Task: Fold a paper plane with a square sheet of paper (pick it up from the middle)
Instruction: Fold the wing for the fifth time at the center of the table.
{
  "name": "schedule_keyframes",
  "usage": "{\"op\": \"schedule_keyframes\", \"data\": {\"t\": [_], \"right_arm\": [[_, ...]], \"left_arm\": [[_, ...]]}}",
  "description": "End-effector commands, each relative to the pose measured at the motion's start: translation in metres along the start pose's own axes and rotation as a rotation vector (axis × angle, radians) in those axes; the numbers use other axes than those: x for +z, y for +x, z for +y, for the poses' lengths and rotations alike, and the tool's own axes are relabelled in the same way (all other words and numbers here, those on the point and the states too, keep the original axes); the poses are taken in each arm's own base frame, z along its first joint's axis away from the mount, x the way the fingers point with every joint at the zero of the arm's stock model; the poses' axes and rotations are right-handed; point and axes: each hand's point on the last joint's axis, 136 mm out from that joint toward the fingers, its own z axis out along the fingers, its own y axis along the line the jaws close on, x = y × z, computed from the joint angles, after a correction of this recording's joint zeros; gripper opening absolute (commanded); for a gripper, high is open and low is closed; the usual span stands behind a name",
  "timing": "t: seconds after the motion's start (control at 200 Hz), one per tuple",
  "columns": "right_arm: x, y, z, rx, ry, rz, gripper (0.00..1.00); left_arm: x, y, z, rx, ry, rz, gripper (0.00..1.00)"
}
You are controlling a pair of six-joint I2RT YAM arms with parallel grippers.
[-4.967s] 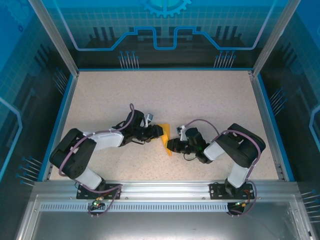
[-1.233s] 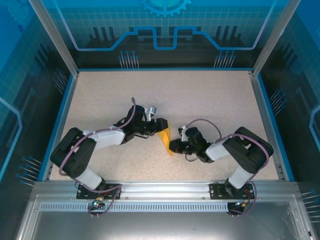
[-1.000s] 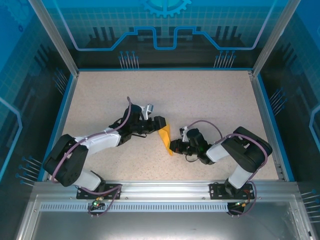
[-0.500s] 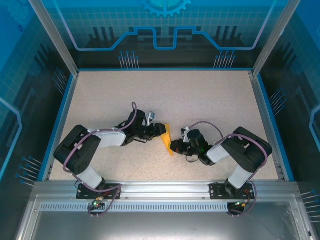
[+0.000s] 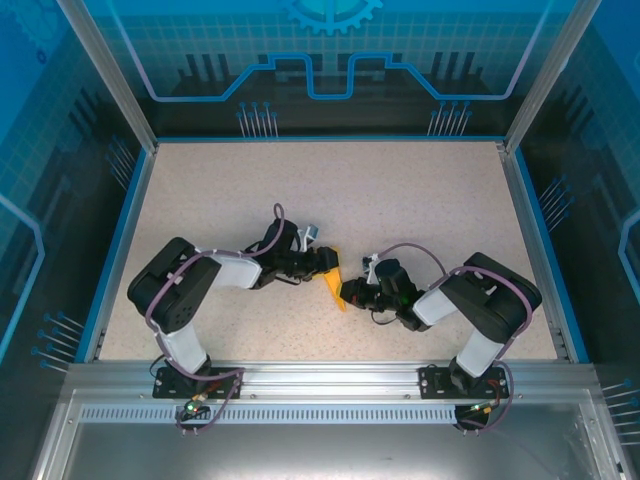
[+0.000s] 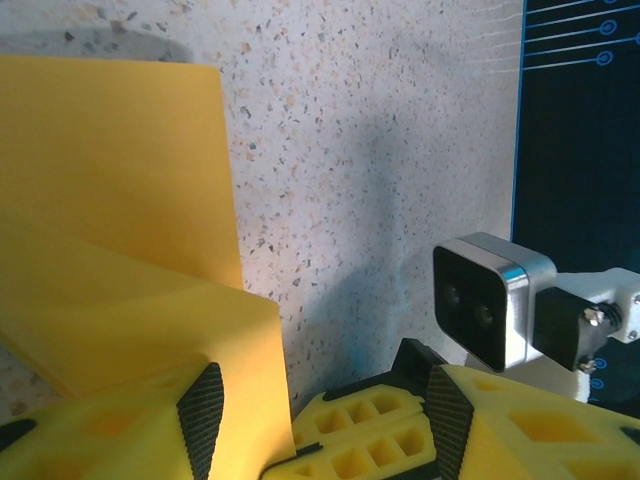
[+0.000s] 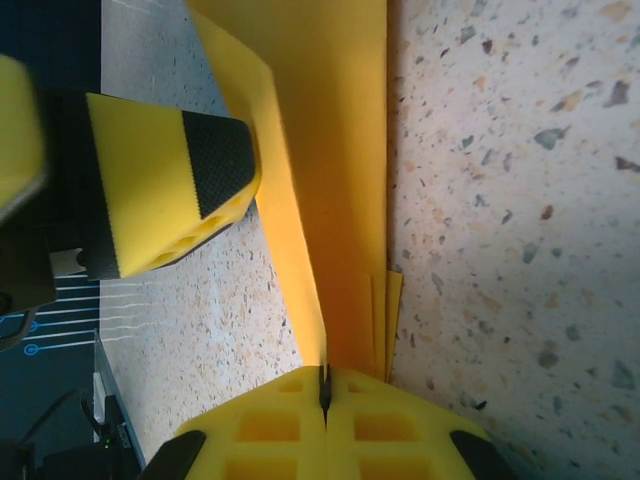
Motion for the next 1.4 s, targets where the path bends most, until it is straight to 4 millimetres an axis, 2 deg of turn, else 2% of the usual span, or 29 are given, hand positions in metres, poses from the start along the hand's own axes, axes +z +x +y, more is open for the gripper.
{"op": "schedule_keyframes", "data": {"t": [0.0,0.275,0.4,0.5,0.61,0.815,1.025,1.14,1.325,1.395], "right_arm": [[0.001,0.033,-0.054,0.073,0.190,0.095,0.03],[0.001,0.034,-0.054,0.071,0.189,0.099,0.04],[0.002,0.031,-0.044,0.040,0.179,0.113,0.08],[0.001,0.024,-0.027,0.000,0.151,0.118,0.11],[-0.005,0.019,-0.011,-0.048,0.140,0.121,0.16],[-0.015,0.019,0.003,-0.102,0.133,0.131,0.19],[-0.013,0.022,0.008,-0.148,0.158,0.132,0.19],[-0.016,0.016,0.012,-0.162,0.167,0.092,0.20],[-0.027,0.006,0.005,-0.169,0.216,0.030,0.26],[-0.027,0.004,0.010,-0.174,0.199,0.028,0.28]], "left_arm": [[0.010,-0.002,-0.004,0.020,0.029,0.017,0.59],[0.019,0.004,0.017,-0.013,-0.025,0.048,0.58],[0.019,0.012,0.027,-0.029,-0.058,0.071,0.57],[0.019,0.016,0.032,-0.034,-0.076,0.085,0.57],[0.017,0.018,0.033,-0.026,-0.087,0.094,0.57],[0.018,0.018,0.030,-0.022,-0.080,0.102,0.57],[0.018,0.021,0.028,-0.016,-0.077,0.112,0.57],[0.019,0.022,0.029,-0.014,-0.077,0.116,0.57],[0.019,0.023,0.028,-0.011,-0.072,0.118,0.57],[0.019,0.023,0.028,-0.012,-0.073,0.118,0.57]]}}
